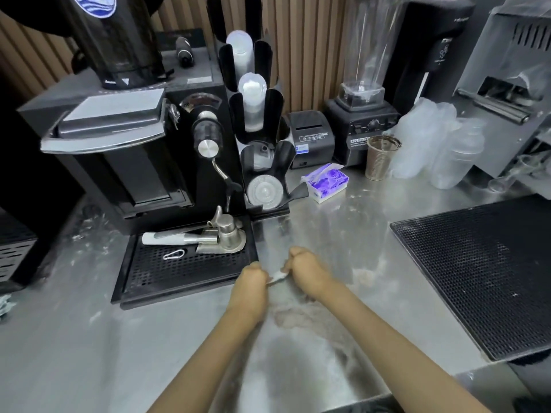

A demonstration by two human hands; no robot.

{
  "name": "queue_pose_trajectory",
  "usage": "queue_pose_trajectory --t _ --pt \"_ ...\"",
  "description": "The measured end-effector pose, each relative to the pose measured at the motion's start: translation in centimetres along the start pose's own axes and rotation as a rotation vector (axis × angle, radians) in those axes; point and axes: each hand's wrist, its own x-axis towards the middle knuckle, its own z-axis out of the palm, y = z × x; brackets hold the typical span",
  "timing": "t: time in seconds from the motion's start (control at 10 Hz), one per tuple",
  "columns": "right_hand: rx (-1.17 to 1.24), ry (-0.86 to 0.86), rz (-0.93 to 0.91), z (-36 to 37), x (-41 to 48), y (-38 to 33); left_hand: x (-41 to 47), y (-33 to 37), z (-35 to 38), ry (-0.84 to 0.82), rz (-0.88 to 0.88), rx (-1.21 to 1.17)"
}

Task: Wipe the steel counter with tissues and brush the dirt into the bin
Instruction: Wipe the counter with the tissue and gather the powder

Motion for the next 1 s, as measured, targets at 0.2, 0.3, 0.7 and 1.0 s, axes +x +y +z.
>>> queue_pose_trajectory --t 0.2,0.3,0.7,1.0 --pt "-0.144 -0.104 -0.178 0.9 -2.8 0.2 -4.2 -1.2 1.5 -0.046 -0.133 -0.09" --pt "-0.025 -0.205 -0.086 0.5 -4.6 1.4 -6.3 -0.7 2.7 -0.122 -0.091 -0.095" --pt "-0.044 -0.142 -0.25 3.6 -3.6 -5.2 -7.5 -4.8 -1.4 0.058 -0.006 0.385" --pt "0.285 -0.267 0.005 0.2 -6.8 0.8 -11.5 0.8 3.6 -0.123 0.262 0.498"
